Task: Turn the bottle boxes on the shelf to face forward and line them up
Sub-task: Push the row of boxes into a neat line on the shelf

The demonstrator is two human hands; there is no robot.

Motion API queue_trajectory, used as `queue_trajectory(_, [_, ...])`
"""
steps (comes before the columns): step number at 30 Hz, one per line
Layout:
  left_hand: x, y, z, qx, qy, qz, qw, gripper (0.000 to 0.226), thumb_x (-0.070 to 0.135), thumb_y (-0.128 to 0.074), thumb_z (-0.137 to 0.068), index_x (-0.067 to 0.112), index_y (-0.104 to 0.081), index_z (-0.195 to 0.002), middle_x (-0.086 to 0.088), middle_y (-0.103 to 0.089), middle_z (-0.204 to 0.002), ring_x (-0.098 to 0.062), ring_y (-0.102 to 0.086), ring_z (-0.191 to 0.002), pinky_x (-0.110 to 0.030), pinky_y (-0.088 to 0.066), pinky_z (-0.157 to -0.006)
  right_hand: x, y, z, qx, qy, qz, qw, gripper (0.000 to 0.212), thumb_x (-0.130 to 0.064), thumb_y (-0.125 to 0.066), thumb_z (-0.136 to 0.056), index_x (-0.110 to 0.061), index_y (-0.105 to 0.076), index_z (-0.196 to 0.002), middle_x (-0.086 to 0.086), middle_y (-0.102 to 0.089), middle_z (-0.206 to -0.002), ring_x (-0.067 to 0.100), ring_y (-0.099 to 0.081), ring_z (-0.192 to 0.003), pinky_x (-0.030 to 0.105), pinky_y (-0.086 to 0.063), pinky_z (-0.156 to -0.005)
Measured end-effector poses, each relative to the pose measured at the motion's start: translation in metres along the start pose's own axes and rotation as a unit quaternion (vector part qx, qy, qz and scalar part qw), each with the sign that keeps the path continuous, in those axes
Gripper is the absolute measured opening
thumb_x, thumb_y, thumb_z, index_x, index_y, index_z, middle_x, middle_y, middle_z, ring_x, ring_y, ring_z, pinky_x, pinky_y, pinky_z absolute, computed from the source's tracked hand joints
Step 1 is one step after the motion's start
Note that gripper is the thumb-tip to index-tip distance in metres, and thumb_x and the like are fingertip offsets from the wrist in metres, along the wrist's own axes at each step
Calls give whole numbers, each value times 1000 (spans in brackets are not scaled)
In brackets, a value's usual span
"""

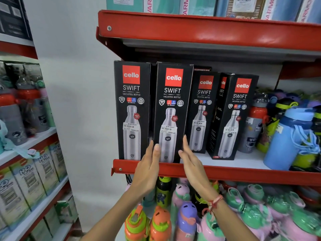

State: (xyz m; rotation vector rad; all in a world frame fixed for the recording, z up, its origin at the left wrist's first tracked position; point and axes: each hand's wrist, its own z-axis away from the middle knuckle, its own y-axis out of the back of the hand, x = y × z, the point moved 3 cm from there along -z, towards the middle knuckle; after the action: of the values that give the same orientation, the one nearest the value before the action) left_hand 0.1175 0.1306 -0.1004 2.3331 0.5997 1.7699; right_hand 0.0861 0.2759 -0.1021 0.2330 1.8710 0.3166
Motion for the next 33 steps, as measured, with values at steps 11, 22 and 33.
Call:
queue_trajectory(11, [43, -109, -34, -90, -90, 5, 992, 64, 50, -24, -97, 19, -9, -151, 3, -13, -160, -10, -8, -147, -30, -9, -120, 32, 62, -48, 101, -73, 45, 991, 57, -36, -35, -99, -18, -18, -150, 8, -24, -157, 25, -26, -143, 44, -23, -116])
queue_trajectory(22, [40, -131, -74, -50, 54, 78, 994, 63, 59, -14, -94, 30, -14, -150, -3, -30, -156, -23, -27, -144, -32, -19, -114, 50, 73, -68, 53, -104, 27, 993, 60, -39, -31, -98, -30, -4, -151, 7, -25, -157, 26, -29, -141, 41, -25, -112])
queue_trajectory(33, [39, -105, -15, -38, 7, 65, 997, 71, 63, -13, -91, 25, -12, -151, 7, -16, -159, -10, -17, -145, -20, -9, -108, 33, 89, -3, 6, -57, 47, 997, 52, -40, -32, -98, -32, -21, -148, -10, -30, -153, 16, -32, -140, 30, -26, -108])
